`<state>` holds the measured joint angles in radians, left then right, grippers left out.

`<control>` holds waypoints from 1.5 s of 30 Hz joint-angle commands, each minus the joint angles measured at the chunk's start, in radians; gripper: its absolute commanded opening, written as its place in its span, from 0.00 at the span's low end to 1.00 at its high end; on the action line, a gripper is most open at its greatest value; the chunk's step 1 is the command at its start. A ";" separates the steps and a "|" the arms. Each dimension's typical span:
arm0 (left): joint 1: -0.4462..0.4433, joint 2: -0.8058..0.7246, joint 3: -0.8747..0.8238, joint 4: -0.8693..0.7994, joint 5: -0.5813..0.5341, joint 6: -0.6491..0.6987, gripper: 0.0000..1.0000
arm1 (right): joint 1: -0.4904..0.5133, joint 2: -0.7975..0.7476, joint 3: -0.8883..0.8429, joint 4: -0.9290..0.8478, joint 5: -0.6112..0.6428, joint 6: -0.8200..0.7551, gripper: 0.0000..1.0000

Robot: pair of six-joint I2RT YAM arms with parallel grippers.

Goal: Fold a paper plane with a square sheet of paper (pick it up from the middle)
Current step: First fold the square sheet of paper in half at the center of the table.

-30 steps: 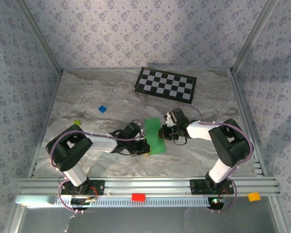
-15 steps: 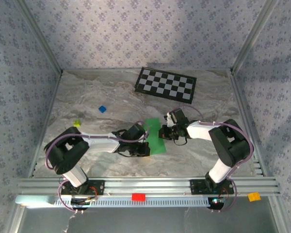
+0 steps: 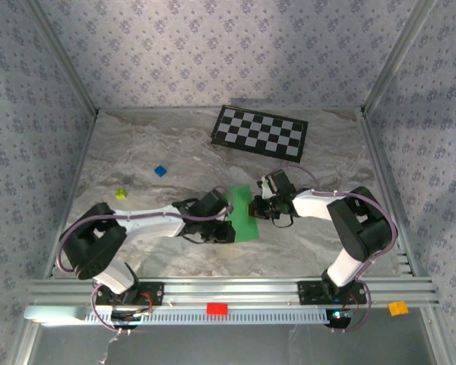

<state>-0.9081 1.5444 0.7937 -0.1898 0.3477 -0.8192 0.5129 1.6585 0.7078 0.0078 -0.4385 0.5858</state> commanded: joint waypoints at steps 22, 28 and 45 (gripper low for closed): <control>0.262 0.305 0.233 0.141 0.157 0.079 0.14 | -0.018 0.078 -0.040 -0.246 0.126 -0.051 0.00; 0.275 0.348 0.191 0.165 0.151 0.060 0.13 | -0.017 0.075 -0.045 -0.249 0.129 -0.053 0.00; 0.298 0.335 0.320 0.050 0.186 0.108 0.15 | -0.019 0.072 -0.051 -0.247 0.131 -0.054 0.00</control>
<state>-0.6170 1.8812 1.0836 -0.1165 0.5060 -0.7399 0.5064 1.6630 0.7254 -0.0288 -0.4423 0.5560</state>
